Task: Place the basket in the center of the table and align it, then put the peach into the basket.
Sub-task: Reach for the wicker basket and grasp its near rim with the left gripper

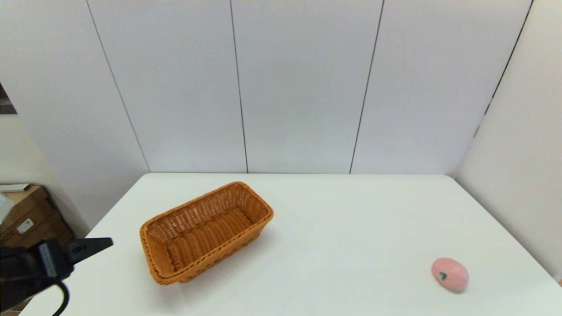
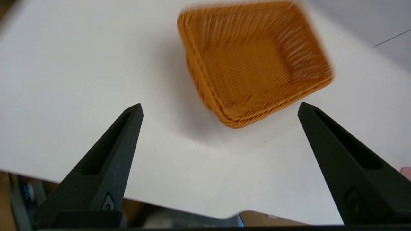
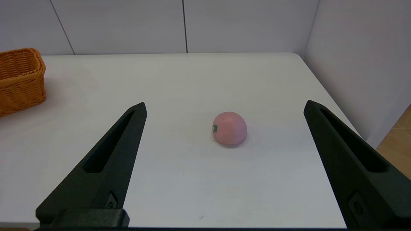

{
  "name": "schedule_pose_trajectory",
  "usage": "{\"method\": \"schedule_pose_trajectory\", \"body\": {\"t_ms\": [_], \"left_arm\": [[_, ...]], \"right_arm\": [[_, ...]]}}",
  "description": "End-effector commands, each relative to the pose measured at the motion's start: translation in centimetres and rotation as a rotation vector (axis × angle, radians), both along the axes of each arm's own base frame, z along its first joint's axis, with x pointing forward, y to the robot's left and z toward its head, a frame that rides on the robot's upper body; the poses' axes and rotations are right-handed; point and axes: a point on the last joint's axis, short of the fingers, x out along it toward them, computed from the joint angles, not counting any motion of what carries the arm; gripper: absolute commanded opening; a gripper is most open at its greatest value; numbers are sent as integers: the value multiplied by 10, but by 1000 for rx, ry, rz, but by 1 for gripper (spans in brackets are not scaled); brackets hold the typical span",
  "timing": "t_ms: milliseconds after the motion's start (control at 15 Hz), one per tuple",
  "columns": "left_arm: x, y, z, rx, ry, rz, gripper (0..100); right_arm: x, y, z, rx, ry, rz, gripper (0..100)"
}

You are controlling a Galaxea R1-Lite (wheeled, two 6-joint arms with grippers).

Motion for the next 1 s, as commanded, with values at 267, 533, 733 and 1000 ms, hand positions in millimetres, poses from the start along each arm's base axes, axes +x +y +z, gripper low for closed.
{"method": "schedule_pose_trajectory", "body": {"t_ms": [267, 533, 733, 1000], "left_arm": [[106, -50, -79, -125, 541, 37, 100], [126, -55, -96, -108, 597, 52, 100], [142, -51, -108, -33, 580, 120, 100], [163, -41, -112, -61, 516, 165, 100]], "right_arm": [[0, 0, 0, 0, 0, 0, 100], [0, 0, 0, -2, 0, 0, 100], [0, 0, 0, 0, 0, 0, 100], [0, 0, 0, 0, -2, 0, 100]]}}
